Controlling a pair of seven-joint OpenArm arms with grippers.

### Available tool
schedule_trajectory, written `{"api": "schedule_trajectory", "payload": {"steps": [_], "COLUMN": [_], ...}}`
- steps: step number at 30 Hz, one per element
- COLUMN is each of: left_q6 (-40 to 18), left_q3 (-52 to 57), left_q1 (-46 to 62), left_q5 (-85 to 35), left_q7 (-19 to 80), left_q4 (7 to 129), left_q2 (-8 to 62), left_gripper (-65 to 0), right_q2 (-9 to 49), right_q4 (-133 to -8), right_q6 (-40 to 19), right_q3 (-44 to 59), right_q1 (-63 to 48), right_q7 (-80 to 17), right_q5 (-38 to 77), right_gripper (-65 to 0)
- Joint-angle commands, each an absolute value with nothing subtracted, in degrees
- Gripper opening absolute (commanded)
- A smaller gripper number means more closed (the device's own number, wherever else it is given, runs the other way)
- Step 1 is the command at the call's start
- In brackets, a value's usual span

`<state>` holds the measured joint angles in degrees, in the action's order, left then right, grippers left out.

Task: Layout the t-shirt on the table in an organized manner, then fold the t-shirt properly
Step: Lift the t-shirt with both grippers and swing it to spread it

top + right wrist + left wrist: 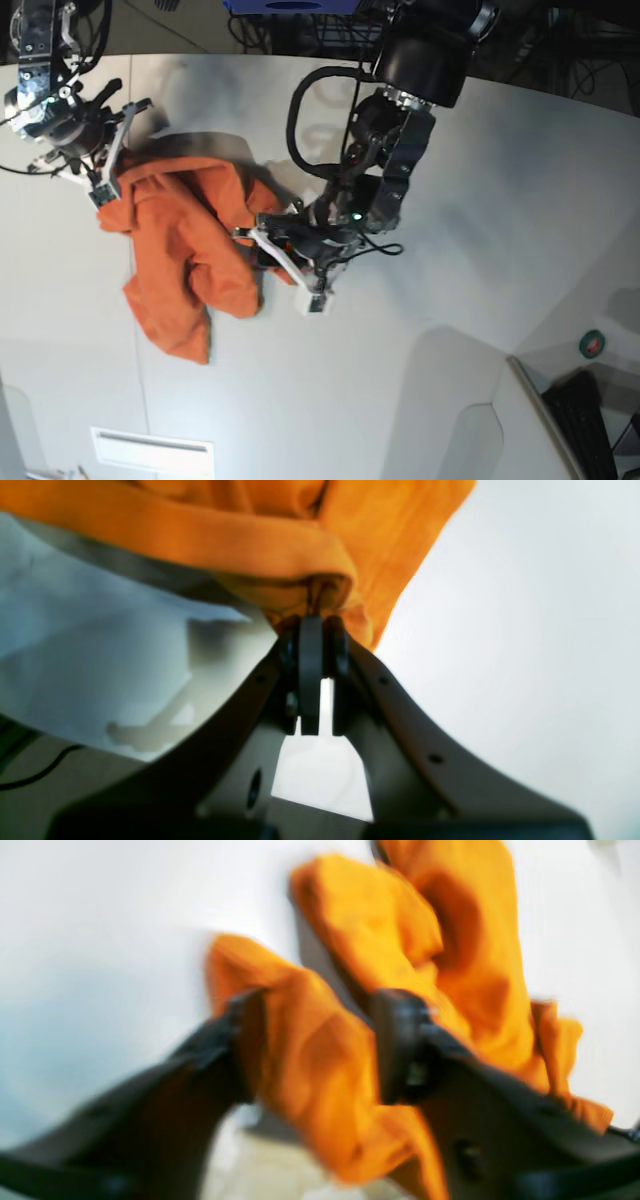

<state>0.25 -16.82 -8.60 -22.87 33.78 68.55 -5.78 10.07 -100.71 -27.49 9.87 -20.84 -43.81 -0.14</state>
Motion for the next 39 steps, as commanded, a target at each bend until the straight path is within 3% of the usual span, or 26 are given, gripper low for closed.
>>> {"api": "schedule_trajectory", "payload": {"steps": [1,4,6,8,11,12,14,19,23,31,33,37,39], "left_q6": [0.57,0.57,0.57,0.57,0.48,0.4,0.4,0.4,0.48,0.57,0.57,0.4,0.4], "left_q3": [-16.84,-15.43,-13.41,-11.38,-9.71,-9.71,-9.71,-9.54,-9.89,-9.8,-9.8,-9.8,-9.89], "left_q1": [-10.07,-9.36,-7.25,-5.58,-5.58,-5.58,-5.58,-5.58,-8.31,-13.14,-14.11,-16.04,-17.71], "left_q5": [-23.43,-23.52,-23.52,-23.52,-23.69,-23.69,-23.69,-29.14,-40.4,-41.45,-41.45,-41.19,-41.19], "left_q7": [31.16,29.93,30.02,32.22,38.46,38.73,38.73,38.73,38.73,38.55,38.55,38.55,38.55], "left_q4": [67.74,68.79,72.75,75.65,76.18,76.35,76.0,73.54,66.86,58.77,58.42,57.01,54.37], "left_q2": [-5.76,-5.85,-5.76,-5.76,-6.2,-6.73,-7.78,-9.0,-8.92,-9.0,-9.0,-9.0,-9.0], "left_gripper": [-49.0,-63.8,-62.5,-47.6,-16.1,-8.7,-6.1,-15.1,-16.1,-18.6,-29.8,-63.8,-65.0], "right_q2": [10.51,10.33,10.33,10.51,10.51,10.51,10.42,10.33,10.33,10.33,10.33,10.33,10.24], "right_q4": [-101.49,-101.23,-101.23,-101.23,-101.23,-101.23,-101.23,-101.23,-101.23,-101.14,-101.14,-101.14,-101.14], "right_q6": [-27.12,-27.12,-27.12,-27.12,-27.12,-27.12,-27.12,-27.12,-27.12,-27.12,-27.12,-27.12,-27.12], "right_q3": [10.42,13.14,14.02,14.11,14.02,13.85,13.67,13.67,13.58,13.58,13.58,13.58,13.58], "right_q1": [-20.35,-20.18,-20.0,-19.91,-19.91,-19.91,-19.91,-19.91,-19.91,-19.91,-19.91,-19.74,-18.95], "right_q7": [-42.95,-42.95,-42.95,-42.95,-42.95,-42.95,-42.95,-43.03,-43.03,-43.12,-43.12,-43.12,-43.12], "right_q5": [-0.13,-0.04,0.04,-0.04,-0.13,-0.13,-0.13,0.04,-0.13,-0.13,-0.13,0.04,0.04], "right_gripper": [-65.0,-65.0,-65.0,-65.0,-65.0,-65.0,-65.0,-65.0,-65.0,-65.0,-65.0,-65.0,-65.0]}}
